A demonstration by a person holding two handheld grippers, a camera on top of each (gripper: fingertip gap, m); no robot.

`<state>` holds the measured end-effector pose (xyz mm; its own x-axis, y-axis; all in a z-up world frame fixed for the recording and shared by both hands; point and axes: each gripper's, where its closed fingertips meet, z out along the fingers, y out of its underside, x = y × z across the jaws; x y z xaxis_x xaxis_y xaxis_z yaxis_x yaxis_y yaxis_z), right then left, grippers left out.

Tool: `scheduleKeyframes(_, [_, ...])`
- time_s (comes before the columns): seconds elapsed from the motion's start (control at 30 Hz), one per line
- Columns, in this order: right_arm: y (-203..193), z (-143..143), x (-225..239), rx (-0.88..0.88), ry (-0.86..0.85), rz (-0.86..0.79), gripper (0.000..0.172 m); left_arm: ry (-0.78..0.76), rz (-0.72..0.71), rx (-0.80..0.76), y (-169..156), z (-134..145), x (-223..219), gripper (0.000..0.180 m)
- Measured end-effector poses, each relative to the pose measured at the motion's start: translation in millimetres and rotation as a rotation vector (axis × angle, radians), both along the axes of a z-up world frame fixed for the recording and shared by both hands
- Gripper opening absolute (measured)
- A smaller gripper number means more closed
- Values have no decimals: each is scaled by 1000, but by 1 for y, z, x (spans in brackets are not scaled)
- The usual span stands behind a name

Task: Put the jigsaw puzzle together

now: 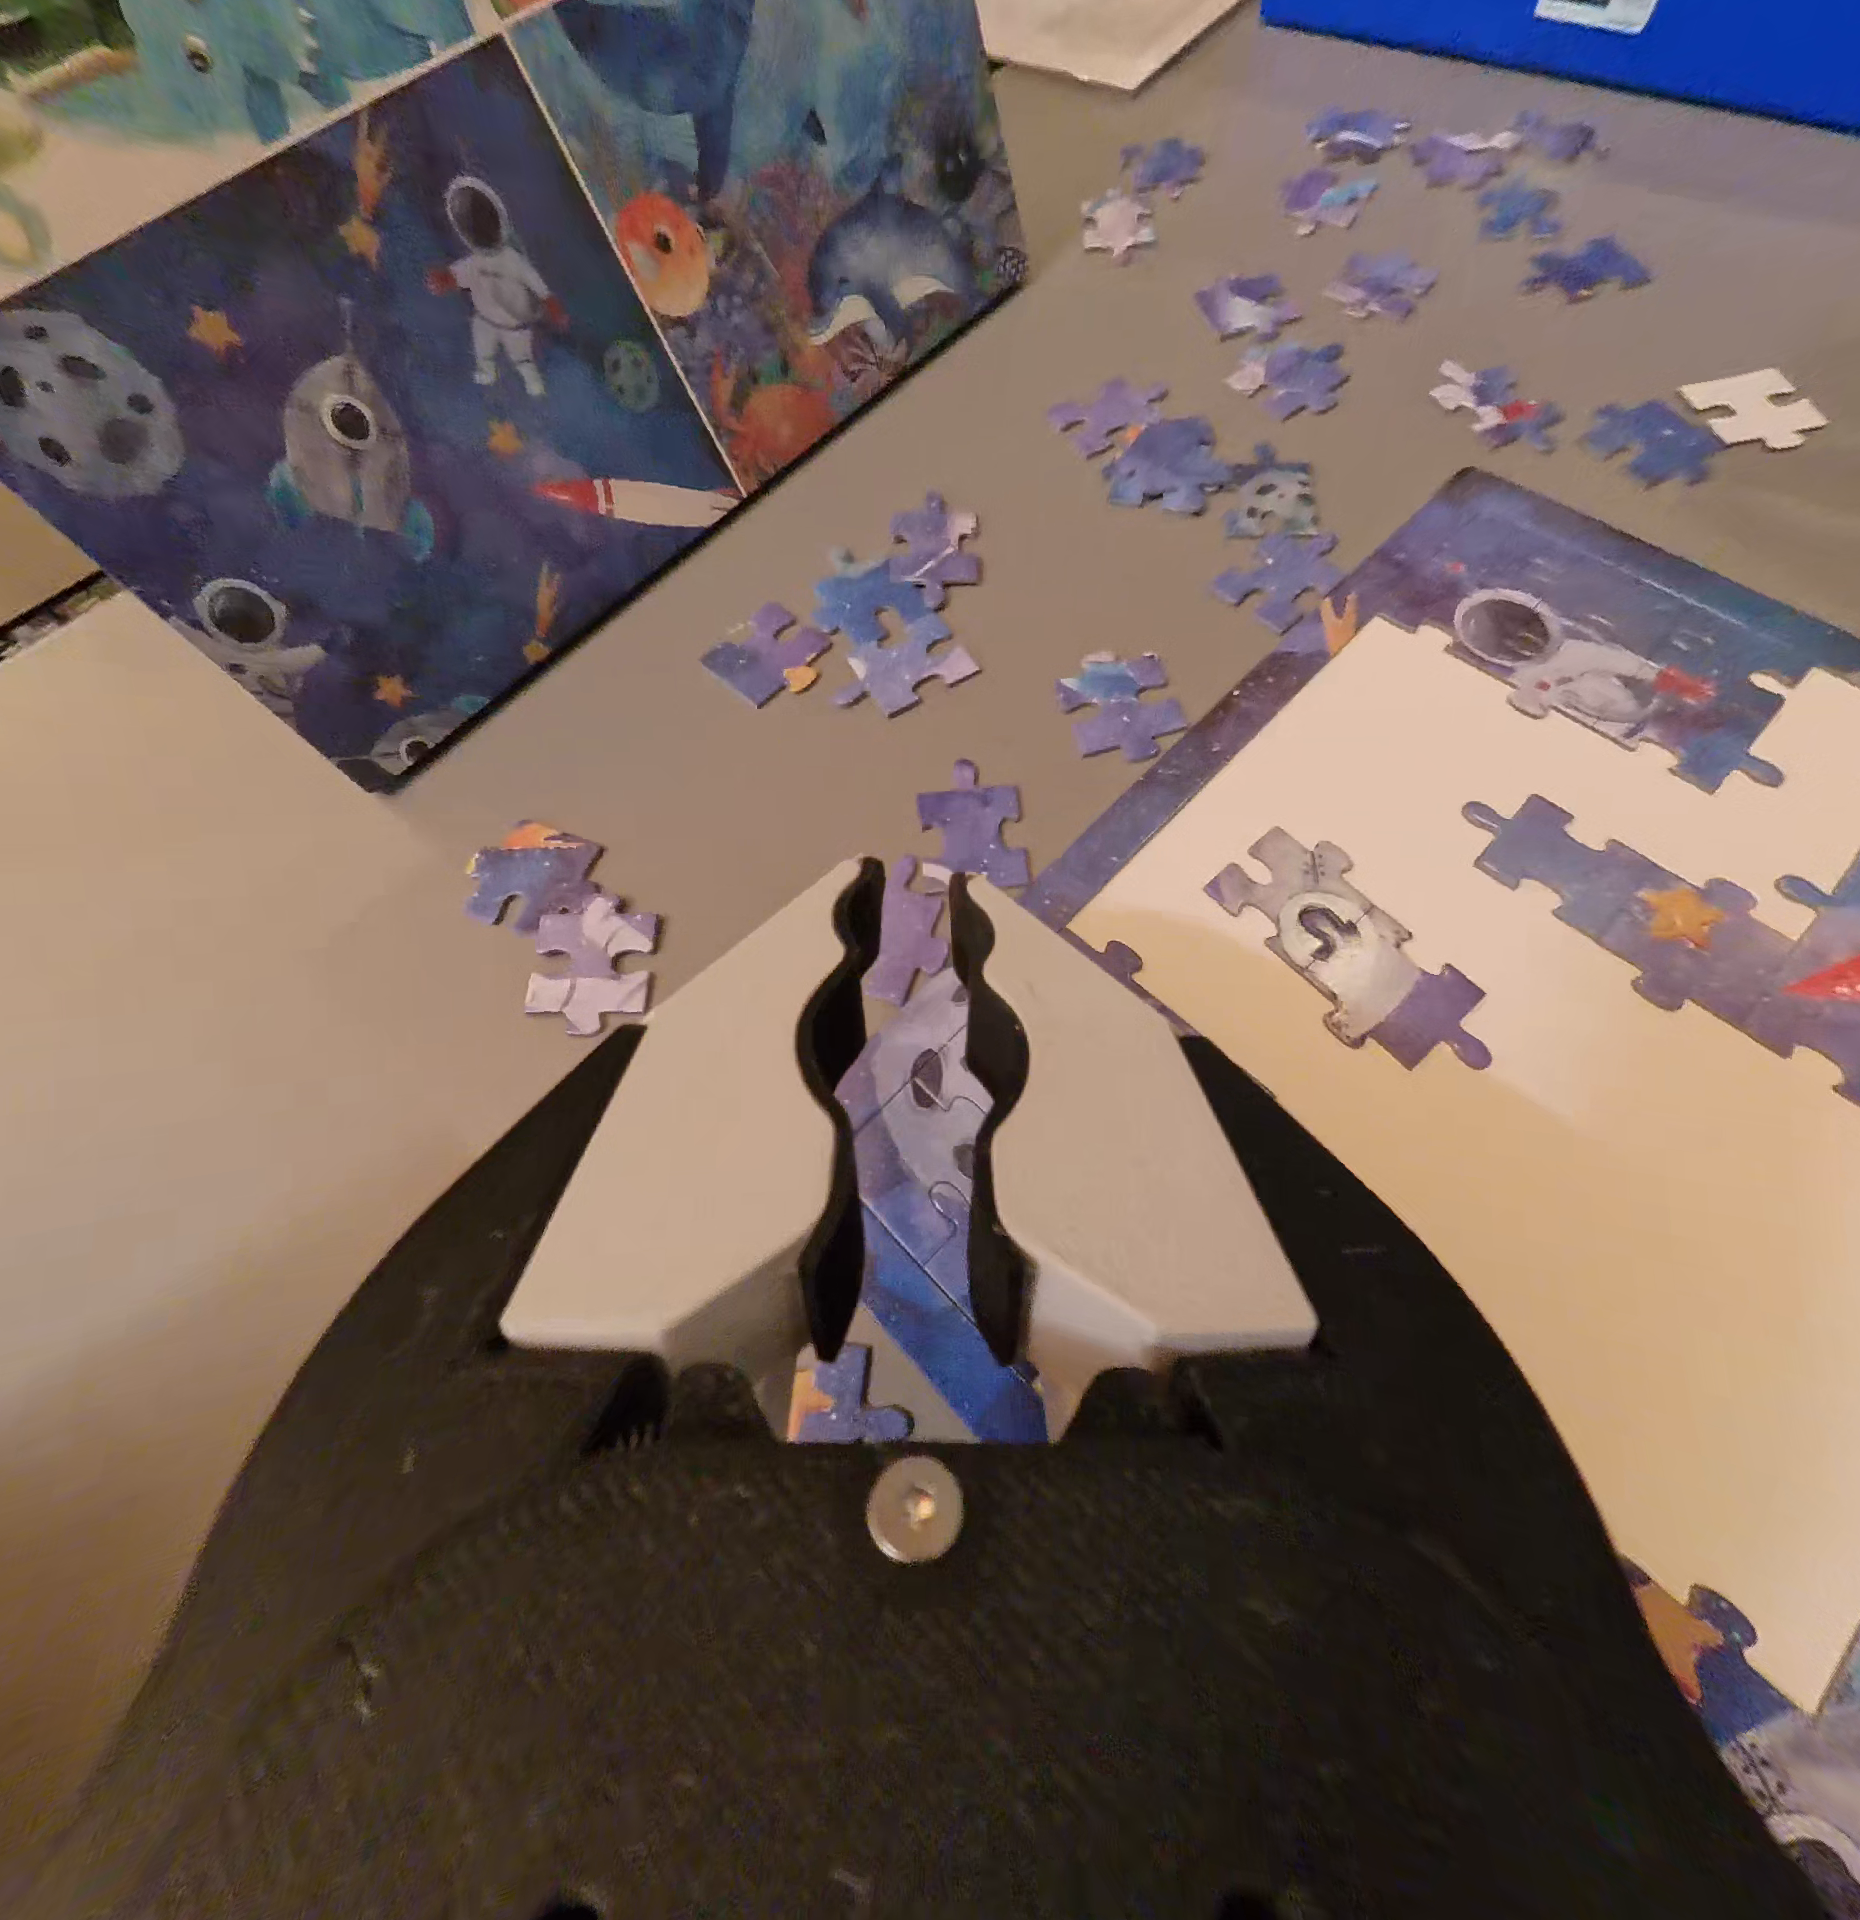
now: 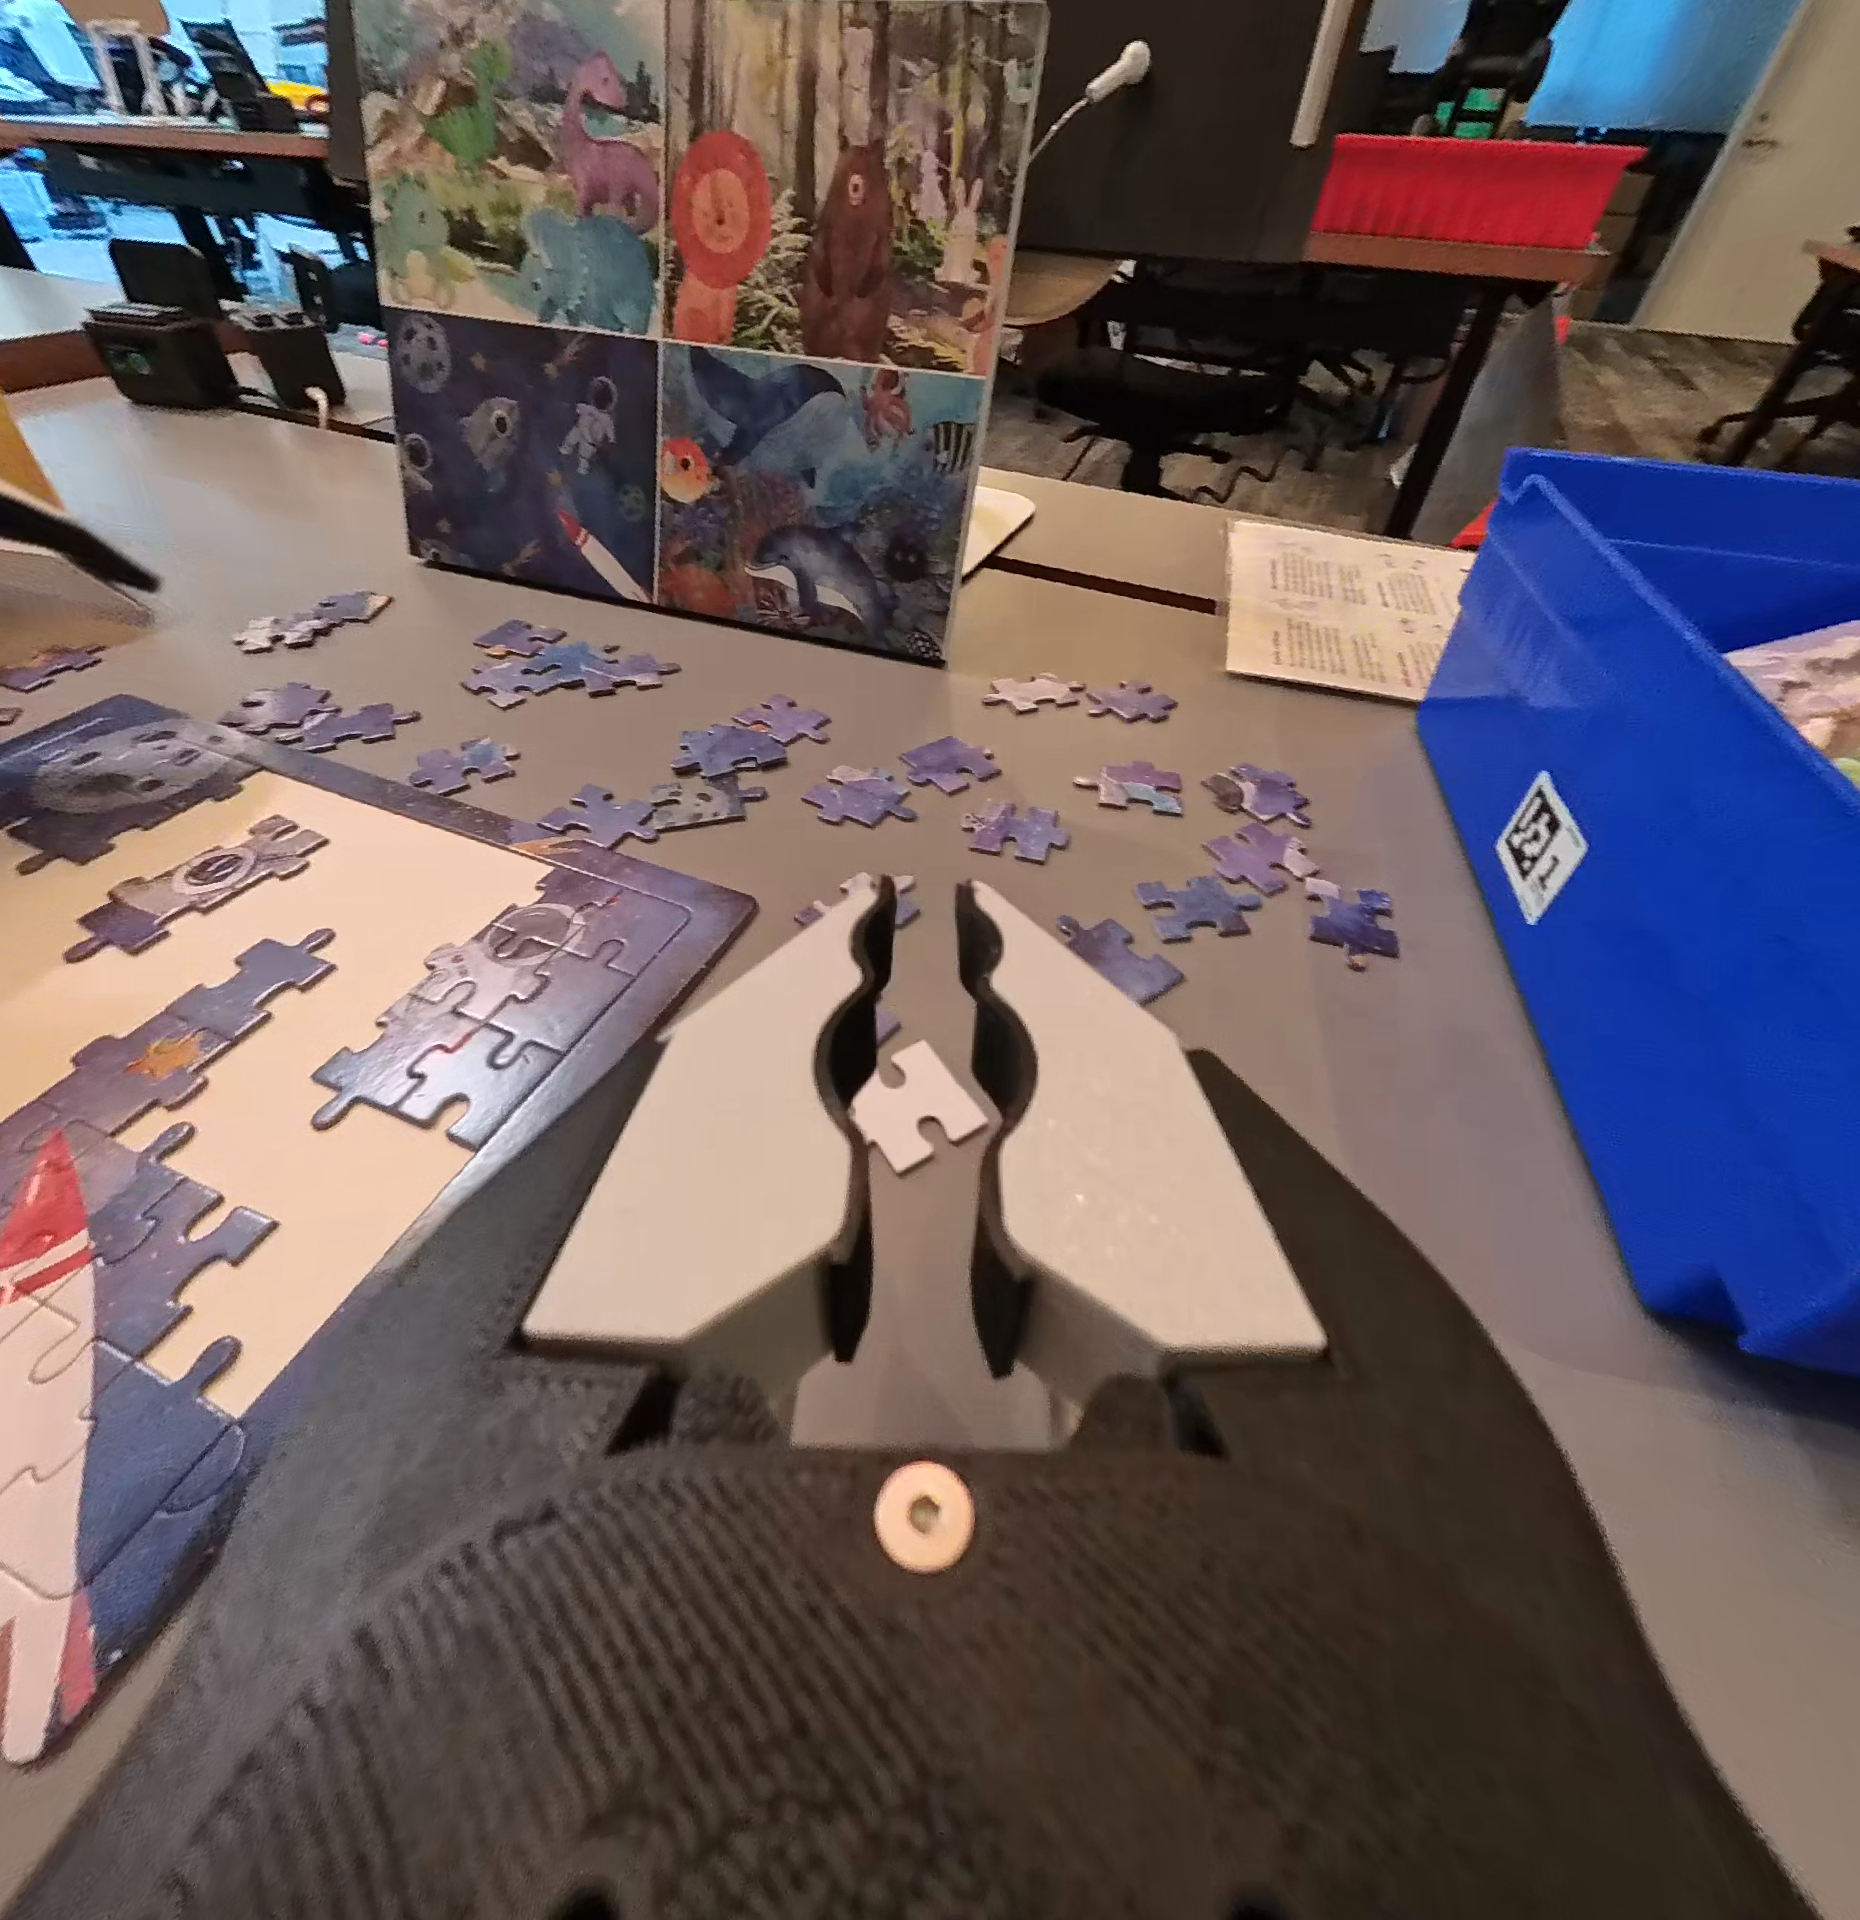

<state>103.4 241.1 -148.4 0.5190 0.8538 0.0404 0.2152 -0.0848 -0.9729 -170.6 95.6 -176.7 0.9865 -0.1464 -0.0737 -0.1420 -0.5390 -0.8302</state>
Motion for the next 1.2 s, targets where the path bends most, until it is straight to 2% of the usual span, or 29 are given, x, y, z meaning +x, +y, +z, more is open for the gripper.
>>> scheduleKeyframes(0.3, [-1, 5, 16, 111, -34, -191, 11, -177, -82, 113, -6, 25, 9, 8])
scheduleKeyframes(0.47, [-7, 15, 30, 161, 11, -265, 17, -220, -90, 158, -8, 35, 9, 8])
scheduleKeyframes(0.67, [-4, 15, 34, 106, 58, -262, 32, -330, -58, 216, -12, 46, -2, 8])
scheduleKeyframes(0.8, [-7, 15, 32, 121, 46, -246, 33, -397, -150, 241, -16, 53, 10, 24])
scheduleKeyframes(1.03, [-8, 11, 28, 117, 13, -234, 41, -399, -99, 201, -15, 43, 3, 38])
scheduleKeyframes(1.2, [-7, 9, 27, 104, 7, -229, 46, -420, -59, 236, -14, 47, -5, 38])
